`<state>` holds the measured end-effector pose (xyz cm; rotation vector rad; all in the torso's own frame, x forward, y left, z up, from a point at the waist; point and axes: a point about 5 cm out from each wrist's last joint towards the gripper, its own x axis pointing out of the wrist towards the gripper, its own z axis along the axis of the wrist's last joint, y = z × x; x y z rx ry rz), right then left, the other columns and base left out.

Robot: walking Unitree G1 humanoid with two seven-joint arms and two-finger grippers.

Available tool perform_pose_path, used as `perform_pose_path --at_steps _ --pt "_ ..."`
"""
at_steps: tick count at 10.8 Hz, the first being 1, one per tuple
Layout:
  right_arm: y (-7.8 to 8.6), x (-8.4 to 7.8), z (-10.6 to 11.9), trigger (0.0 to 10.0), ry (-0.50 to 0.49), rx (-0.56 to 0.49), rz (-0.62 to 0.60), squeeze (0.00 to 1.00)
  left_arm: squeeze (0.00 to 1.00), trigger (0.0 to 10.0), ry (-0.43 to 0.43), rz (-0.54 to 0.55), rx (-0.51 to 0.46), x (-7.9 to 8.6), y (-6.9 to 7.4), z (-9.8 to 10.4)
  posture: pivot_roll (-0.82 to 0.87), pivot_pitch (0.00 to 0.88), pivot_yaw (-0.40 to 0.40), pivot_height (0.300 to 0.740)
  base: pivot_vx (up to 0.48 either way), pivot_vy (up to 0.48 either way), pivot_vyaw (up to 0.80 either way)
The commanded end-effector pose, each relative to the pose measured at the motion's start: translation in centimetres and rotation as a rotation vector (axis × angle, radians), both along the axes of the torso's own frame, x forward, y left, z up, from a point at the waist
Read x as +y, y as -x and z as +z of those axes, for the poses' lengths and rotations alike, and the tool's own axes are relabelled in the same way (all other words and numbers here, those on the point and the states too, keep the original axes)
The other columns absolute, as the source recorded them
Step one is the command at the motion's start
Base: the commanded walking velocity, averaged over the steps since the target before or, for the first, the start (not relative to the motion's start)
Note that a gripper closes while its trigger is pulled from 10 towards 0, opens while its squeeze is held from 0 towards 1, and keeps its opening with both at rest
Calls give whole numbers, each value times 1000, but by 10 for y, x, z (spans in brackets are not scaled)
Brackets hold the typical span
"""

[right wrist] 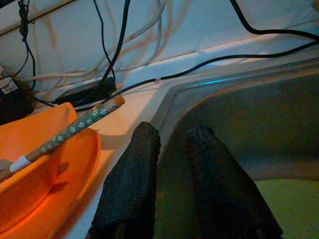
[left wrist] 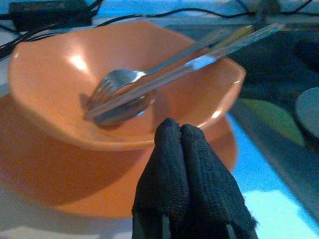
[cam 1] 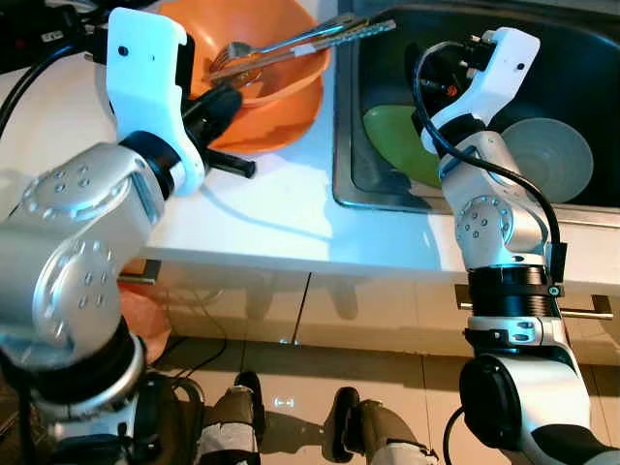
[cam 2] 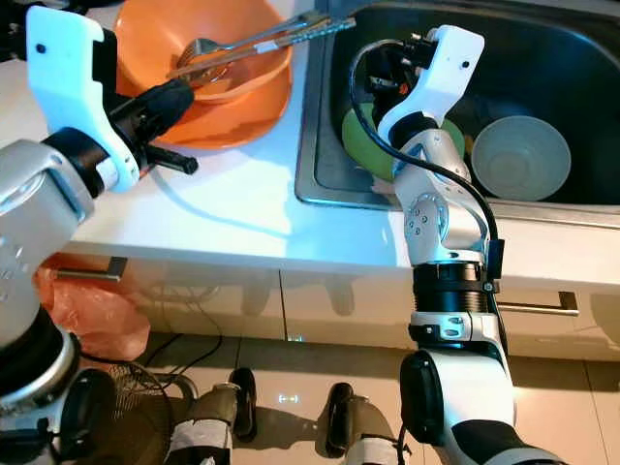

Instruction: Kitchen organization

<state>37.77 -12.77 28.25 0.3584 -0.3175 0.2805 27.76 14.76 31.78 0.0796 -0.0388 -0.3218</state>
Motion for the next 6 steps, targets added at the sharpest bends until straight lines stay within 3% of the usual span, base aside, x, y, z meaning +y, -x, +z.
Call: perform_pose_path --at_steps 1,6 --pt "1 -2 1 10000 -13 -14 -4 0 0 10000 -14 -6 11 -1 -4 -4 189 259 -63 740 0 0 0" --pt "3 -4 1 10000 -14 -12 -13 0 0 10000 -31 0 -1 4 -14 -1 182 250 -55 740 0 0 0"
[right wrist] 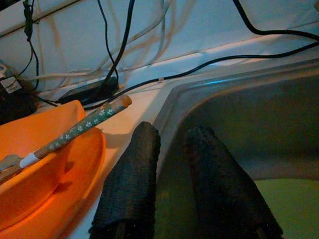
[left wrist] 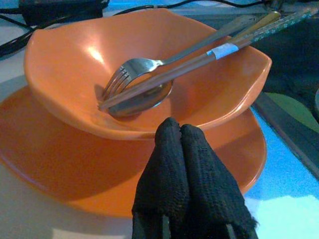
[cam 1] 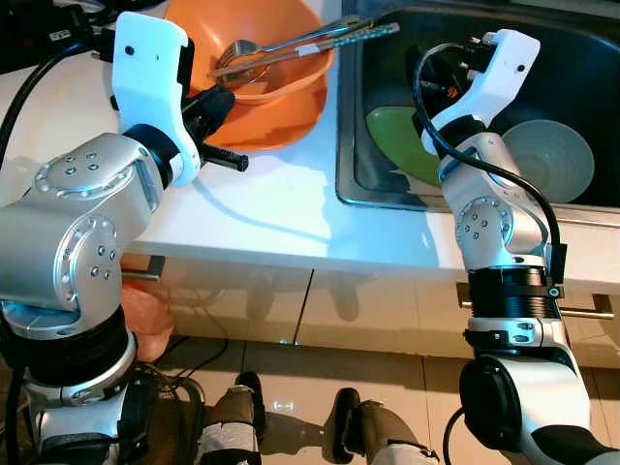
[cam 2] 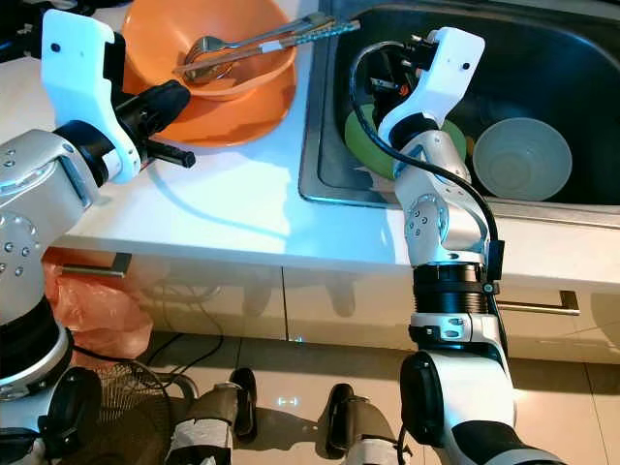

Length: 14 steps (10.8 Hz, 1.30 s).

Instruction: Kitchen organization

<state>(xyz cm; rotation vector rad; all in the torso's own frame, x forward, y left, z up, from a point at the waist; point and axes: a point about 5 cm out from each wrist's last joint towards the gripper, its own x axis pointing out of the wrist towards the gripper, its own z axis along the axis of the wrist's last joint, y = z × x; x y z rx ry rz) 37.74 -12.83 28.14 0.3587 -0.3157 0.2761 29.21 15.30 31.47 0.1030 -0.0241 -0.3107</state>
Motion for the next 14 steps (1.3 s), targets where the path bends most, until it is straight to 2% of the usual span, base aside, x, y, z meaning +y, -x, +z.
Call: perform_pose_path --at_steps 1,3,4,6,7,8,9,10,12,14 --pt "2 -3 2 10000 -12 -15 -9 0 0 10000 2 -8 -28 1 2 6 184 246 -56 740 0 0 0" --pt "1 -5 1 10000 -12 -15 -16 0 0 10000 65 -68 -188 -3 8 35 186 235 -52 740 0 0 0" --pt "1 -6 2 10000 -13 -17 -22 0 0 10000 92 -136 -275 -11 14 50 184 229 -48 740 0 0 0" --pt "1 -8 1 10000 -17 -19 -29 0 0 10000 96 -135 -295 -11 11 50 183 215 -42 740 0 0 0" --pt "1 -10 -1 10000 -19 -14 -39 0 0 10000 92 -102 -309 -11 0 44 174 207 -36 740 0 0 0" --pt "0 -13 -3 10000 -19 -9 -54 0 0 10000 90 -97 -303 -18 -9 33 163 202 -31 740 0 0 0" --pt "0 -19 -8 10000 -17 3 -77 0 388 10000 75 -110 -296 -30 -19 20 149 192 -24 740 0 0 0" --pt "0 -25 -14 10000 -15 20 -103 0 1000 10000 134 -156 -260 -46 -29 5 136 191 -18 740 0 0 0" --pt "1 -32 -23 10000 -14 45 -133 0 1000 10000 85 -192 -304 -66 -36 -8 116 191 -11 740 0 0 0" --pt "4 -31 -26 10000 -20 45 -135 0 1000 10000 34 -207 -365 -77 -37 -12 98 193 -5 740 0 0 0"
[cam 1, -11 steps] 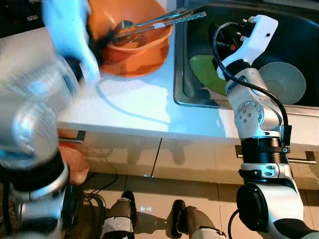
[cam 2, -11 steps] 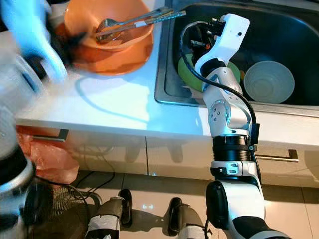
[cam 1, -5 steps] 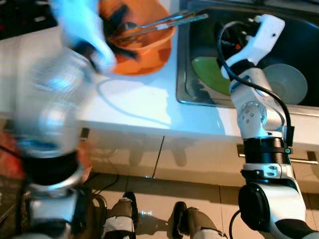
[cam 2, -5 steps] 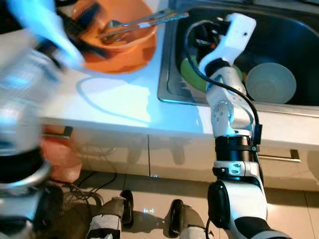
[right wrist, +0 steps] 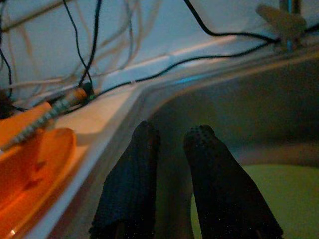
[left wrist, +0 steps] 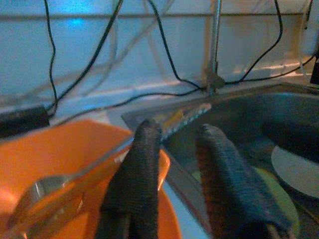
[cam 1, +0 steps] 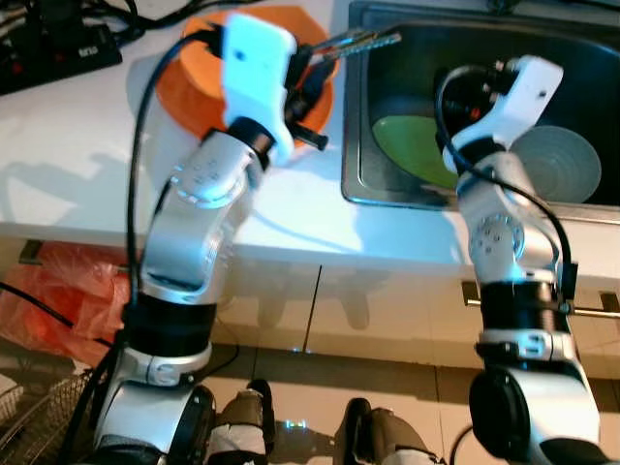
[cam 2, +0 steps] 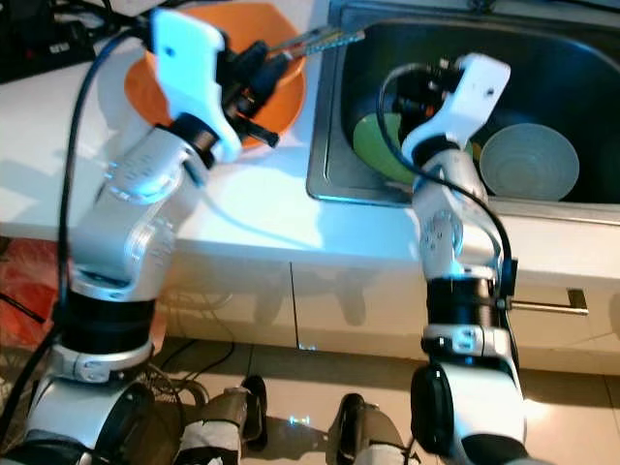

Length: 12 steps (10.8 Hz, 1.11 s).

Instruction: Kitchen organization

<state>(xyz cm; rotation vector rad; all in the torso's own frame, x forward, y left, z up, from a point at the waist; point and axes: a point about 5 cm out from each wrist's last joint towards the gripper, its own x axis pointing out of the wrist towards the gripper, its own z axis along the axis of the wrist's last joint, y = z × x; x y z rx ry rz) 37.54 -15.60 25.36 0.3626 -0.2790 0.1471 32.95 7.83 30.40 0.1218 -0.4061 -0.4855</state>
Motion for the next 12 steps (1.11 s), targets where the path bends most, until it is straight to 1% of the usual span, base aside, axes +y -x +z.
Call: perform_pose_path --at_steps 1,3,5,7,10,11,12 --pt "3 -4 3 10000 -8 -20 -17 0 1000 10000 -19 8 -39 -2 1 2 97 193 -7 740 0 0 0" --pt "3 -1 4 10000 -9 -23 -8 0 1000 10000 -27 23 -89 -2 -2 5 94 193 -11 740 0 0 0" --pt "2 2 5 10000 -3 -23 1 0 1000 10000 -34 33 -86 0 -7 0 85 195 -18 740 0 0 0" --pt "2 5 6 10000 0 -26 9 0 1000 10000 -35 47 -94 4 -13 0 81 190 -16 740 0 0 0" --pt "3 8 5 10000 -10 -31 16 0 1000 10000 -54 47 -106 7 -16 -2 78 175 -7 740 0 0 0" --pt "3 10 5 10000 -14 -31 21 0 1000 10000 -78 24 -110 5 -18 -3 76 165 1 740 0 0 0" --pt "3 11 4 10000 -18 -30 22 0 1000 10000 -120 23 -131 2 -21 -1 76 159 7 740 0 0 0"
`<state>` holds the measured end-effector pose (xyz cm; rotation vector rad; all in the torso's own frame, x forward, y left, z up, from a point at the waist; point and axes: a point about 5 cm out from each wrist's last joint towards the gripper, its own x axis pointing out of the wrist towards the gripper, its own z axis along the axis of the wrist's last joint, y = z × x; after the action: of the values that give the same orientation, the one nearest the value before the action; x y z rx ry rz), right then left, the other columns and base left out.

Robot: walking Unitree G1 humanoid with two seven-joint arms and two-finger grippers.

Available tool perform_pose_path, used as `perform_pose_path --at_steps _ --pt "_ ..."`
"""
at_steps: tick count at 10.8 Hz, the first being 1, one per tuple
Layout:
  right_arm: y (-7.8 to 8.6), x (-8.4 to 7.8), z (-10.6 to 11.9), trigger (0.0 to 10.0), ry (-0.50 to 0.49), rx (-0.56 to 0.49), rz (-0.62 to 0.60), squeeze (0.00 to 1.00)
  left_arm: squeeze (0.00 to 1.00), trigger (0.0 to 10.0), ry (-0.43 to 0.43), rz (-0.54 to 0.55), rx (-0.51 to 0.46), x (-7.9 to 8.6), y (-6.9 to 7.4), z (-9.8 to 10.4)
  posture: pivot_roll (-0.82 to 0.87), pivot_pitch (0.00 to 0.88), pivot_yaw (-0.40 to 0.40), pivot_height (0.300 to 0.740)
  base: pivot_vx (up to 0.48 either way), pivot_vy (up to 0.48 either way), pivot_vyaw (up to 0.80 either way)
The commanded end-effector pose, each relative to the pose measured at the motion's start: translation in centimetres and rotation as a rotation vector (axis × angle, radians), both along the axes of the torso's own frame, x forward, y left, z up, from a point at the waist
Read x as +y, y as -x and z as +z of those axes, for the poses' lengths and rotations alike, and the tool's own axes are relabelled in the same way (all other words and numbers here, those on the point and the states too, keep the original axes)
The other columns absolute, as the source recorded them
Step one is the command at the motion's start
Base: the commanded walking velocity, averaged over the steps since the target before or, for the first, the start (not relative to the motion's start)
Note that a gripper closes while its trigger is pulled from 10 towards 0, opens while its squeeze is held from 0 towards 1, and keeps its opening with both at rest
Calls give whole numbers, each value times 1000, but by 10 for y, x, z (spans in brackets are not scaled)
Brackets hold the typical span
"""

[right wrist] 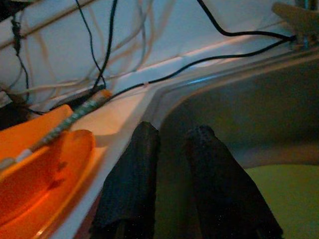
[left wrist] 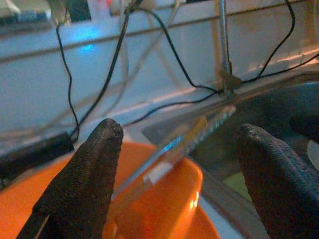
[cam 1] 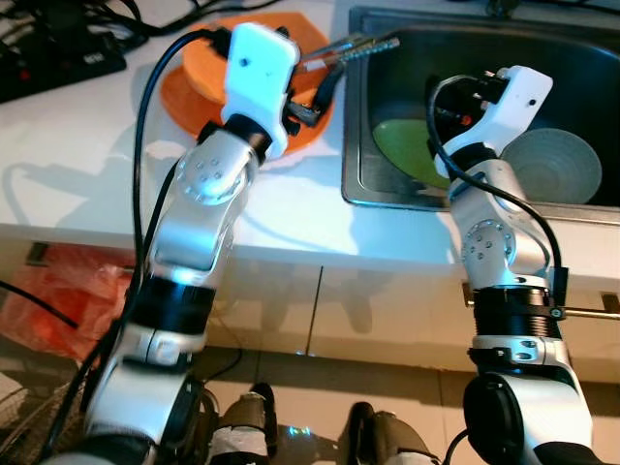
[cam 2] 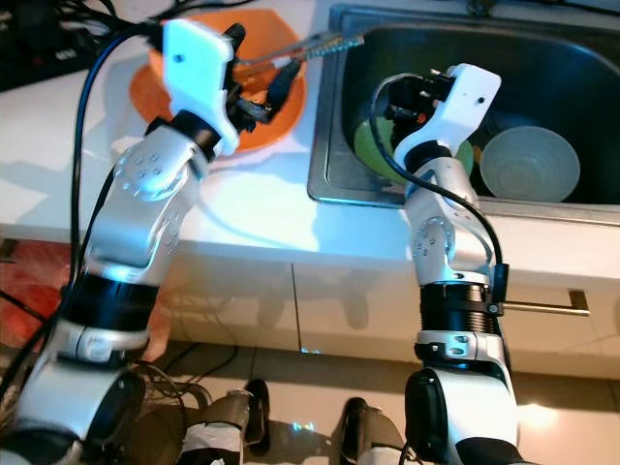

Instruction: Kitchen organization

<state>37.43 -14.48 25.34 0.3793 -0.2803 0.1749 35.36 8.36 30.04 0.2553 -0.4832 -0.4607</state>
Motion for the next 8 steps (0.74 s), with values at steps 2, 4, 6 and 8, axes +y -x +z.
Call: perform_pose_path --at_steps 2,4,6,8 --pt "3 1 2 10000 -12 -23 -8 0 1000 10000 -75 -9 -35 -7 -8 4 68 146 22 740 0 0 0" --pt "1 -8 1 10000 6 -19 -34 0 0 10000 -159 -27 -49 -17 -12 -2 60 142 21 740 0 0 0" --pt "-1 -22 1 10000 37 -14 -72 0 0 10000 -254 -28 -93 -22 -16 -2 57 155 21 740 0 0 0" --pt "-2 -31 0 10000 52 -6 -96 0 0 10000 -374 0 -155 -24 -21 -1 59 164 20 740 0 0 0"
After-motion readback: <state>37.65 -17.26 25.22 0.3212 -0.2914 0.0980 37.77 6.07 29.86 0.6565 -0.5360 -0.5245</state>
